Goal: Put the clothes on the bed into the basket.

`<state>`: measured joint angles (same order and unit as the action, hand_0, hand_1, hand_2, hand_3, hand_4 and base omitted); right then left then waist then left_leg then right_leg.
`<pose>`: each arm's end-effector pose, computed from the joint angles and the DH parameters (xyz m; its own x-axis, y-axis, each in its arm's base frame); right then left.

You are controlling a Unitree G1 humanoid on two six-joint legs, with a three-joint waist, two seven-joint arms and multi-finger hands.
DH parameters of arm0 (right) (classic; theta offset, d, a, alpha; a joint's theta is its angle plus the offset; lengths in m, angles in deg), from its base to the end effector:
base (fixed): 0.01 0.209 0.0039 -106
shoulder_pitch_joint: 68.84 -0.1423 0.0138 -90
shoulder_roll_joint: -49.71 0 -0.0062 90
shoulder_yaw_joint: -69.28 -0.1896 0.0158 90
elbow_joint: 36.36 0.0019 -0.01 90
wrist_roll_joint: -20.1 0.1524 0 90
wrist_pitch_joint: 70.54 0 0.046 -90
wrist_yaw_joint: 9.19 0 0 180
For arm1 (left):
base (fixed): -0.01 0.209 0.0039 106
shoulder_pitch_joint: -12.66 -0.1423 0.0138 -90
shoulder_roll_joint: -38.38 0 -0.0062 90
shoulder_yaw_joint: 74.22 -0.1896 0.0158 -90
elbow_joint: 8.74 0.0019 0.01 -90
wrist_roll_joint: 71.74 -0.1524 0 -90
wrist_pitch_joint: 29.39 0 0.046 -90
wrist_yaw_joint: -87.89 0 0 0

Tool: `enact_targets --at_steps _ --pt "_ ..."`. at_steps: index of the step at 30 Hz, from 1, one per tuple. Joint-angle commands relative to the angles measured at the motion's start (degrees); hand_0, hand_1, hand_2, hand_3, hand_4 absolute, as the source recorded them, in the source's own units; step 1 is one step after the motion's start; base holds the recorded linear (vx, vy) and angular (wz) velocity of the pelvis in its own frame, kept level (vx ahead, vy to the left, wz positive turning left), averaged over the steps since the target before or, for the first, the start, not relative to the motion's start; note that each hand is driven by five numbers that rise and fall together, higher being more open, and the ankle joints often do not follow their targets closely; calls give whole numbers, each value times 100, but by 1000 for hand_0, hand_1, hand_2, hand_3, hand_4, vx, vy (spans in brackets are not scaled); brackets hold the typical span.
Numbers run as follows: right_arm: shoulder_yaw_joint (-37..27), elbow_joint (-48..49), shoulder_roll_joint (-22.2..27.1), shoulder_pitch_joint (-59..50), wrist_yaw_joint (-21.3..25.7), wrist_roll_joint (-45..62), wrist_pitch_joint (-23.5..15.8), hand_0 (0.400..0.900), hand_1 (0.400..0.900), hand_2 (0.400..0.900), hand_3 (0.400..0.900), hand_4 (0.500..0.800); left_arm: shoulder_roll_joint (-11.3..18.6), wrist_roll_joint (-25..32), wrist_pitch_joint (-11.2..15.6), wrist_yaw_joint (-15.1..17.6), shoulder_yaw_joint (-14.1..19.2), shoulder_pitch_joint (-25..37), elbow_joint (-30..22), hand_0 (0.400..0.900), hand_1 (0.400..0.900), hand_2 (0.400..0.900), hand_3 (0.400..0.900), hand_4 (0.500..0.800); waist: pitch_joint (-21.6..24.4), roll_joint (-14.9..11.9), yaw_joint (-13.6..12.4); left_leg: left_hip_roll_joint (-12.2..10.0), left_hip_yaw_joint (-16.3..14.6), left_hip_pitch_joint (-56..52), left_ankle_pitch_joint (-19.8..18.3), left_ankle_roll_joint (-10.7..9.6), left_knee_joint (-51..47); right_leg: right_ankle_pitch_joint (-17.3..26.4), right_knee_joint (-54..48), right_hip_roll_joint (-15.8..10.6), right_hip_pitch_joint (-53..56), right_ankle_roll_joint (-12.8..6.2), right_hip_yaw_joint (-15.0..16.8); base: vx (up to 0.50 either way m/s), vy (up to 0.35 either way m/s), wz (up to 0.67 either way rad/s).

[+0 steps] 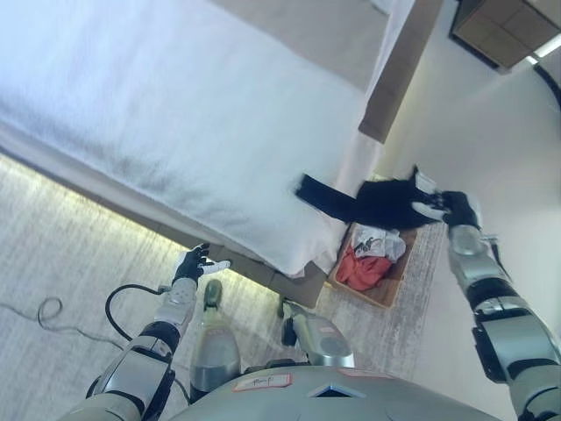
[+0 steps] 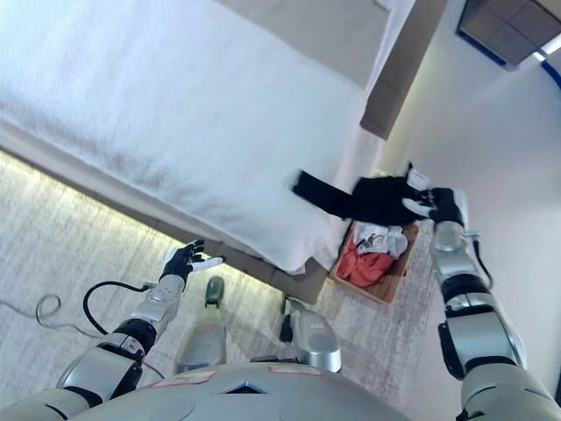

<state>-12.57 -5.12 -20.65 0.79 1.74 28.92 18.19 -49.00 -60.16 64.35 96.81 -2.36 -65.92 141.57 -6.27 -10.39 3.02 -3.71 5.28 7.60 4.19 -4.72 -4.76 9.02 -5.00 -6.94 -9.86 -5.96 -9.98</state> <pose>0.2322 -0.3297 -0.0067 0.7545 -0.5234 -0.3959 0.2279 0.7747 -0.5898 0.1804 0.2258 -0.0924 0.6973 0.2303 -0.6787 0.0398 0.9331 0.3575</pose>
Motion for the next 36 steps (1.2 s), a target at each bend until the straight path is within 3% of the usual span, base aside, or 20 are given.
enact_targets --at_steps 1,10,34,35,36 --pt "-402 -343 853 -116 133 145 -213 400 400 400 400 500 -12 -231 150 -126 -5 90 182 900 900 900 900 800 477 202 31 -262 -331 -318 -427 -43 -24 -386 261 -179 119 -317 214 41 0 -18" --pt "-658 -1672 1214 -232 -132 355 -108 400 400 400 400 500 -194 -360 104 -362 -101 -151 439 900 900 900 900 800 751 521 110 -260 -410 -548 -502 -58 -24 -435 197 -218 403 -334 239 18 -9 -2" --pt "-413 -2246 1354 -849 -216 576 -10 400 400 400 400 500 -438 -446 25 -451 -249 -324 614 900 900 900 900 800 903 671 43 -275 -370 -531 -464 -102 -24 -472 0 -154 602 -259 197 0 -8 1" --pt "-415 -2297 1353 -860 -227 583 4 763 763 763 763 718 -446 -453 23 -458 -265 -324 625 900 900 900 900 800 903 673 42 -277 -364 -521 -457 -106 -24 -476 0 -155 605 -257 186 -7 -7 6" --pt "-411 -2331 1353 -886 -218 596 4 900 900 900 900 800 -446 -449 20 -462 -265 -322 624 900 900 900 900 800 903 675 39 -278 -352 -516 -455 -109 -24 -481 0 -154 606 -253 183 -5 -6 5"
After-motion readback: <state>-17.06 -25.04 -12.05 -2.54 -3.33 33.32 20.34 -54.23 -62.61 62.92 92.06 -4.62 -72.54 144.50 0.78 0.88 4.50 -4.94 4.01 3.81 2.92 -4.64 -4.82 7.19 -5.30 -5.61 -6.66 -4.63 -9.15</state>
